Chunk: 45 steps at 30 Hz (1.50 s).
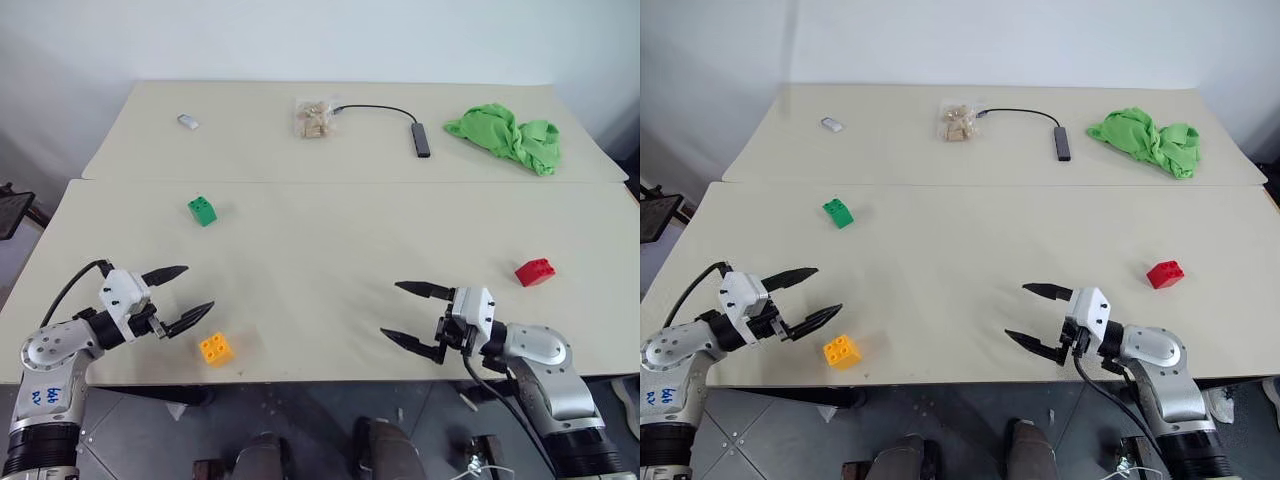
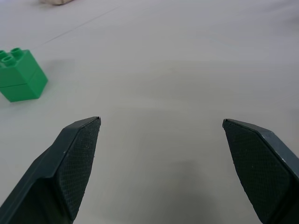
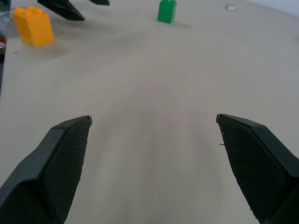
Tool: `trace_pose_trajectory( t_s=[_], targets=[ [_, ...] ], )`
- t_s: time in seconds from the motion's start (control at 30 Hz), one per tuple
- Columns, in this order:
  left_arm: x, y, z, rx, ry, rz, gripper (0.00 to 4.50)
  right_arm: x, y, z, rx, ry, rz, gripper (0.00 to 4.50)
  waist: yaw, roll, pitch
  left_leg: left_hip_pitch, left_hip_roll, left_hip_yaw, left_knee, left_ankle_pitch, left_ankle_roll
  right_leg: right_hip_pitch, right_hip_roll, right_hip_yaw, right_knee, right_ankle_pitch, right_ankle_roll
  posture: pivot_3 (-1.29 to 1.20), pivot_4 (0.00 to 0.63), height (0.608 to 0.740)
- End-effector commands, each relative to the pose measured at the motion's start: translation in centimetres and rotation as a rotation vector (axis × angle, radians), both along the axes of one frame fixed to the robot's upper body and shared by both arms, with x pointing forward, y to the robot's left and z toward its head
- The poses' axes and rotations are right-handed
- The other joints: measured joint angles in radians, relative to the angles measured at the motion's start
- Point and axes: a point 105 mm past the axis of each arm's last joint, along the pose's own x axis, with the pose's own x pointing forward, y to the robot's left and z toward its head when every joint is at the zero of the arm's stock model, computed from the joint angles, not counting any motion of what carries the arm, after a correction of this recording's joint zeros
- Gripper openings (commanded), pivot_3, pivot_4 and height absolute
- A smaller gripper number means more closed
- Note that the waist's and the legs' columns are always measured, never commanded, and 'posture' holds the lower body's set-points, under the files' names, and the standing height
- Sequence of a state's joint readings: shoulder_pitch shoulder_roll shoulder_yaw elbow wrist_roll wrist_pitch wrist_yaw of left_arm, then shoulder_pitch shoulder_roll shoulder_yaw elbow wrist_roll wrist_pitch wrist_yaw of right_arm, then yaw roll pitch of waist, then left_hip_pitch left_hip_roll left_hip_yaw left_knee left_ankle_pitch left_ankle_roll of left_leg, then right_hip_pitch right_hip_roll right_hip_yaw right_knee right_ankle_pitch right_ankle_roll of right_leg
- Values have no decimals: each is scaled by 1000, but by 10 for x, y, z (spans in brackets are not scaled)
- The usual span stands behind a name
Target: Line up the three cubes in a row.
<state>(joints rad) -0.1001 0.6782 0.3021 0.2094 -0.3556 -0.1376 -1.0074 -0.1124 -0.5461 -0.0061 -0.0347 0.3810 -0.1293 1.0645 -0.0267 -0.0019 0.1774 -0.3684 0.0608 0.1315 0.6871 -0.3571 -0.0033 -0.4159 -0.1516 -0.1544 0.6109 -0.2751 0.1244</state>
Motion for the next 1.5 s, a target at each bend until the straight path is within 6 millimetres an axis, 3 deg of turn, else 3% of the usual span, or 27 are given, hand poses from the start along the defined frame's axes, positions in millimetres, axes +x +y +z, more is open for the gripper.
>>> trace_pose_trajectory(
  t_s=[0.03, 0.17, 0.23, 0.33, 0.47, 0.5, 0.57, 0.6, 0.77, 0.9, 1.07, 1.23, 1.33, 1.5],
  targets=[
    [0, -3, 12, -58, 15, -28, 4463, 2, -3, 16, 49, -56, -47, 4500, 1, 0, 0, 0, 0, 0, 0, 0, 0, 0, 0, 0, 0, 0, 0, 0, 150, 740],
    [6, -19, 20, -95, 91, -46, 4463, 0, -28, 37, 120, -99, -225, 4500, 12, 0, 0, -1, 0, -1, 1, 0, 0, 0, 0, 0, 1, 0, 0, 0, 150, 740],
    [7, -38, 39, -162, 50, -135, 4463, -7, -58, 53, 164, -134, -391, 4500, 28, 0, 0, -2, 0, -2, 2, 0, 0, 0, 0, 0, 1, 0, 0, 0, 150, 740],
    [6, -65, 51, -149, 20, -271, 4463, -26, -111, 64, 197, -169, -653, 4500, 49, 0, 0, -2, 0, -3, 5, -1, 0, 2, 0, -1, 0, 0, 0, 0, 150, 740],
    [0, -93, 55, -130, 43, -464, 4463, -58, -183, 58, 220, -183, -1004, 4500, 50, 0, -1, -1, 0, -2, 6, -1, 0, 4, 1, 0, -1, 0, 0, 0, 150, 740],
    [0, -99, 57, -130, 54, -506, 4463, -65, -204, 45, 213, -129, -1107, 4500, 49, 0, -1, -1, 0, -2, 6, -1, 0, 4, 1, 0, -1, 0, -1, 0, 150, 740],
    [0, -105, 58, -128, 59, -550, 4463, -71, -222, 28, 199, -44, -1206, 4500, 47, 0, -1, 0, 0, -1, 6, -1, 0, 4, 1, 1, -1, 0, -1, 0, 150, 740],
    [1, -106, 59, -125, 57, -561, 4463, -71, -225, 24, 196, -16, -1224, 4500, 44, 0, -1, 0, 0, -1, 6, -1, 0, 4, 2, 1, -1, 0, -1, 0, 150, 740],
    [9, -106, 57, -122, 67, -562, 4463, -40, -216, 44, 201, -3, -1178, 4500, 8, 4, -2, 2, 1, 4, 6, -1, 0, 2, 2, 6, 1, -1, -3, 0, 150, 740],
    [13, -108, 59, -155, 62, -550, 4463, 2, -215, 53, 145, 87, -1126, 4500, -2, 4, -2, 3, 1, 6, 6, -1, 1, 2, 2, 9, 1, -1, -3, 0, 150, 740],
    [15, -108, 65, -223, 64, -521, 4463, 30, -228, 37, 77, 197, -1150, 4500, 13, 4, -2, 3, 1, 5, 6, -1, 1, 2, 2, 8, 2, -1, -2, 0, 150, 740],
    [11, -100, 62, -212, 69, -488, 4463, 39, -226, 19, 47, 272, -1127, 4500, 26, 3, -2, 0, 1, 6, 7, -2, 2, 1, 2, 8, 0, 0, -1, 0, 150, 740],
    [8, -97, 61, -212, 74, -473, 4500, 40, -220, 13, 49, 283, -1097, 3855, 26, 3, -2, 0, 1, 5, 9, -2, 2, 1, 2, 8, 0, 0, -1, 0, 150, 740],
    [9, -94, 58, -207, 82, -454, 4500, 41, -212, 10, 71, 297, -1049, 2158, 24, 4, -2, 0, 1, 6, 9, -2, 2, 1, 2, 8, 0, 0, -1, 0, 150, 740]
  ],
)
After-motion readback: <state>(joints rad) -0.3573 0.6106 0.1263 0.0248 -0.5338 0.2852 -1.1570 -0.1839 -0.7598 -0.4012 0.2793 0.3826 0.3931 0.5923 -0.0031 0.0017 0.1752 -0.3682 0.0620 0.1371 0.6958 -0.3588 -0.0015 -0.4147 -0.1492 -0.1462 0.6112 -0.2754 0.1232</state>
